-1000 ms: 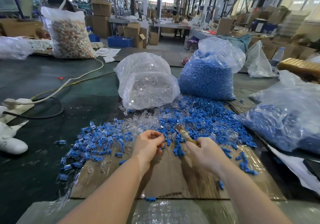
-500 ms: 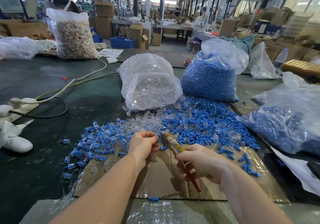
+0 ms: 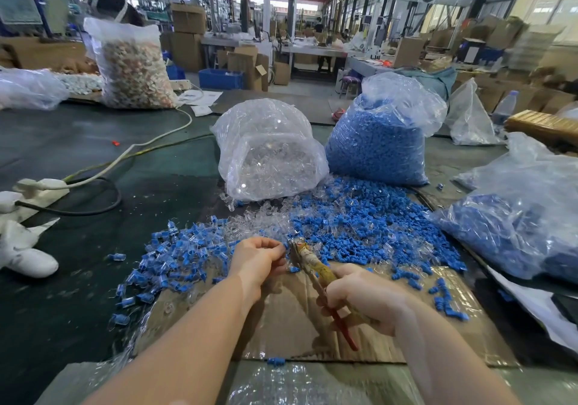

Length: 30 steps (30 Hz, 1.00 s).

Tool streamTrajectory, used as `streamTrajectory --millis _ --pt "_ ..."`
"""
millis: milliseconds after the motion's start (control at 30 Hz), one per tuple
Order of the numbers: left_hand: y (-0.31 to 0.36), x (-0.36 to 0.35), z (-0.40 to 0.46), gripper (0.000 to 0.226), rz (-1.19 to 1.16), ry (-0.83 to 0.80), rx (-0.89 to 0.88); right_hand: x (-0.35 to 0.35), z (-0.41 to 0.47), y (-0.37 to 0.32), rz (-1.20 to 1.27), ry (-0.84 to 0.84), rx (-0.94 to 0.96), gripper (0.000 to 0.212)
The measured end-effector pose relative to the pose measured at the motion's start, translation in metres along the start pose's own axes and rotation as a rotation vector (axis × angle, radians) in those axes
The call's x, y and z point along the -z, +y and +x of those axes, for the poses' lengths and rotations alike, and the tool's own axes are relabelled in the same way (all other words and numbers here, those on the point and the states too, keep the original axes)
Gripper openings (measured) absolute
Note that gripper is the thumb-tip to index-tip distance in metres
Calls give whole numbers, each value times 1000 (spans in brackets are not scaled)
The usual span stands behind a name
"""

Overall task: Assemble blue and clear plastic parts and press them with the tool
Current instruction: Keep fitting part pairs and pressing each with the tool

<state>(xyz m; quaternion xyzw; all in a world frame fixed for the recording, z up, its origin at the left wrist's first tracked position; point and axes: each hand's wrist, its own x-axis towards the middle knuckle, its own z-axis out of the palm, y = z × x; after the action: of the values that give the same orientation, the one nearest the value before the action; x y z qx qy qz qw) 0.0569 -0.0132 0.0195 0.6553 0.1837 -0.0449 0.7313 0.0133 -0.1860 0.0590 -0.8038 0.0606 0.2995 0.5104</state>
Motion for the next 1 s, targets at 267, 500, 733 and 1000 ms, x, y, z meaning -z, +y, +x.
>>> streamTrajectory --millis 267,500,733,1000 --pt "0 -3 -2 4 -37 56 -7 -4 3 0 4 6 -5 47" --pt "2 -6 -5 6 -85 55 16 -3 10 7 -51 12 -16 52" --pt "3 -7 -7 5 -92 84 3 -2 11 8 -84 15 -3 46" --pt "3 -6 -7 6 -52 101 -33 -5 8 7 -99 4 29 36"
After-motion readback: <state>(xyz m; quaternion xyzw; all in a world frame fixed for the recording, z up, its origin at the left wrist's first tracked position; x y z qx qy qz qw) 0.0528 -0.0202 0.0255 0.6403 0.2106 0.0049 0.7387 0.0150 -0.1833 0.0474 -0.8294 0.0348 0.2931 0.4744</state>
